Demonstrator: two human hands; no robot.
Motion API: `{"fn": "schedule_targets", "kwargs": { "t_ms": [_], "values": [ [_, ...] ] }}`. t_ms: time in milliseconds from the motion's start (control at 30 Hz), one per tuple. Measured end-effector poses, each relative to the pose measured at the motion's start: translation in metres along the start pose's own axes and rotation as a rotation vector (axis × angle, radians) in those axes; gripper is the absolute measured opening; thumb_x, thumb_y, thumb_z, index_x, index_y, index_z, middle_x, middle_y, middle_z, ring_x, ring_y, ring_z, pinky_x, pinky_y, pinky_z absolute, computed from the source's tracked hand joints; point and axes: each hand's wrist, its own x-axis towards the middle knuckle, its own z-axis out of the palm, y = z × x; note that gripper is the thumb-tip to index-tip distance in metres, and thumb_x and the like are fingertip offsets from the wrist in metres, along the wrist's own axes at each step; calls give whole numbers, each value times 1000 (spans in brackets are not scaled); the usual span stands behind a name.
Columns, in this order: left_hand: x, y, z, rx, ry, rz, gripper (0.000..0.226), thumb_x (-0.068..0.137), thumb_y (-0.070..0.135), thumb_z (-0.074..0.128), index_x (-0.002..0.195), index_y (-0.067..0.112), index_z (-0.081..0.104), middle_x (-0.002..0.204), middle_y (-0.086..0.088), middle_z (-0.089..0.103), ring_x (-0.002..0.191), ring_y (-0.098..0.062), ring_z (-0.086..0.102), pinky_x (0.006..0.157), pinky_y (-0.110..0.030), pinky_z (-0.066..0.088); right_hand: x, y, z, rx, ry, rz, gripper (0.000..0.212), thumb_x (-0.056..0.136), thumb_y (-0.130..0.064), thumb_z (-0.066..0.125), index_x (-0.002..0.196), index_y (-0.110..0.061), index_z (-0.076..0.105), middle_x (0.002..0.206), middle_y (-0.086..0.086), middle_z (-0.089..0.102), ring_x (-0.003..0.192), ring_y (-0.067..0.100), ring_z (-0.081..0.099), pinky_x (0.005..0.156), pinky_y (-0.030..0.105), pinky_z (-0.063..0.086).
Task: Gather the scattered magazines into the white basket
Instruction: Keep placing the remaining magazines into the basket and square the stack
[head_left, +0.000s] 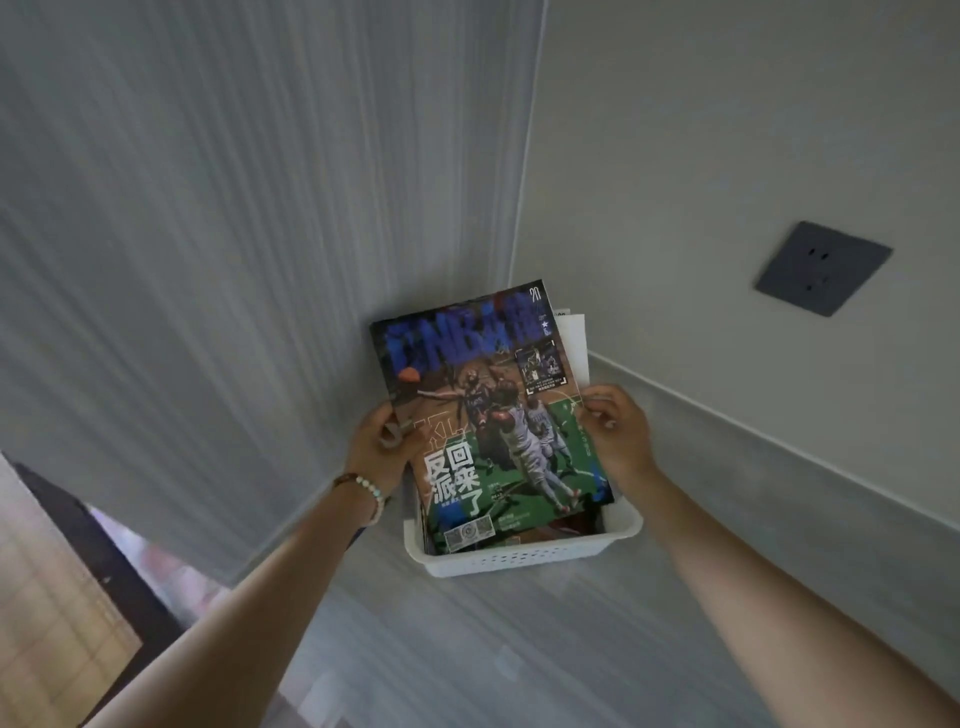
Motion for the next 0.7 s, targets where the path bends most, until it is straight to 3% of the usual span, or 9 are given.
{"fn": "schedule_targets", "kwargs": {
  "t_ms": [167,267,367,433,567,700],
  "values": [
    [0,1,3,-97,31,67,23,82,5,62,104,13,63,78,8,63,64,2,58,56,-4,47,4,-5,-1,-7,-40,-11,28,81,-2,66,107,-12,61,85,-3,66,74,12,58,58,1,40],
    [6,8,3,-21,24,133,21,81,11,64,98,23,63,75,13,62,64,3,56,56,-2,44,-3,-3,-5,-32,-38,-17,28,83,-2,63,108,-14,62,80,-7,64,70,11,57,59,5,42],
    [-2,-3,9,-12,-59,35,25,78,2,66,99,16,64,67,13,61,53,5,59,49,-3,44,-18,15,-12,-199,-7,-3,22,83,-4,64,103,-13,64,84,-1,69,77,19,62,77,35,51],
    [-8,-10,14,-13,-55,-15,27,76,-2,66,97,16,63,65,12,61,50,9,58,46,-4,43,-25,26,-14,-340,22,-24,25,81,-8,67,105,-15,65,91,4,71,88,27,62,85,46,48],
    [-10,-5,18,-75,-10,-43,42,73,-6,68,108,12,54,79,10,64,66,3,61,58,-8,49,-30,30,-8,-390,25,-37,41,76,-15,73,114,-20,59,101,0,67,102,24,49,90,42,40],
    [-20,6,17,-59,180,-57,64,69,11,76,124,19,44,103,8,56,88,-13,56,75,-28,50,-38,26,-17,-158,-23,60,42,79,-17,72,118,-12,56,112,4,64,108,23,55,93,37,43]
  ]
}}
